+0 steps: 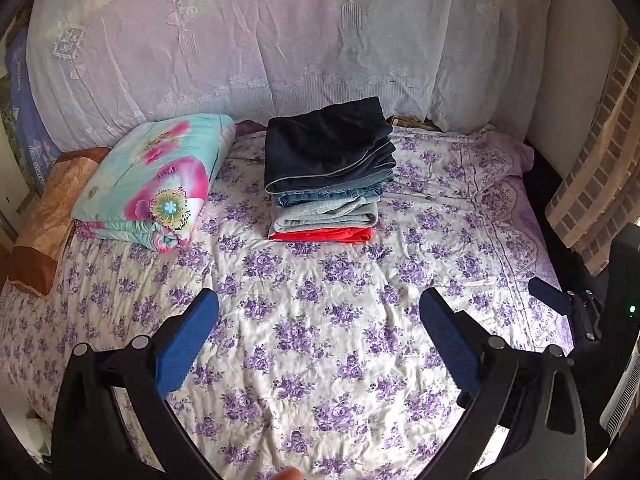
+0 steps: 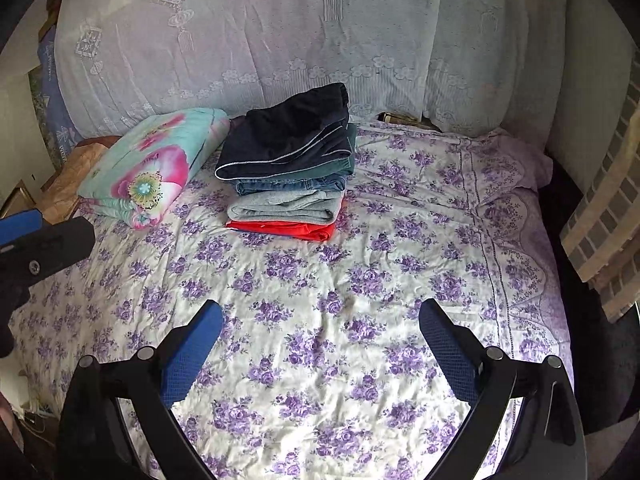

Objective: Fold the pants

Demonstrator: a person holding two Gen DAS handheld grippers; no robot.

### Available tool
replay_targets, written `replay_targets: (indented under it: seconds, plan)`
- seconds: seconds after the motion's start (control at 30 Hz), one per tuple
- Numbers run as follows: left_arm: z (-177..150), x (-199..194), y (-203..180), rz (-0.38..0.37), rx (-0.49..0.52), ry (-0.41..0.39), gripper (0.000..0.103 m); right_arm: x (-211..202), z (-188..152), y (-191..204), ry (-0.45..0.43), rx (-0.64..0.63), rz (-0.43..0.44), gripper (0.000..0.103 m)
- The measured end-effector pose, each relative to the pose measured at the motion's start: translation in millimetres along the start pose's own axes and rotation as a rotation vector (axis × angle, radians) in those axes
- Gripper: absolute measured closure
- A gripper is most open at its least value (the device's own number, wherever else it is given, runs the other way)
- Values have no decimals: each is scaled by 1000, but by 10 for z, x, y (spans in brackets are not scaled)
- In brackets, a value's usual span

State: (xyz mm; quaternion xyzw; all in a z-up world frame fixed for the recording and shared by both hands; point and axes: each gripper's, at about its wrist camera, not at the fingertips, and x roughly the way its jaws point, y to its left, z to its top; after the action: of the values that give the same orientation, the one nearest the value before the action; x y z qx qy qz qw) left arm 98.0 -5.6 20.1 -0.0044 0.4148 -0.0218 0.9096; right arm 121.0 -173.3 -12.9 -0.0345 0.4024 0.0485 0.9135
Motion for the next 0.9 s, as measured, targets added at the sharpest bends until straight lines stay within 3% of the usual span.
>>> replay_targets:
  seconds: [0.9]
  plan:
    - [75, 241, 0, 2, -36, 38, 5, 144, 85, 9, 11, -11, 5, 4]
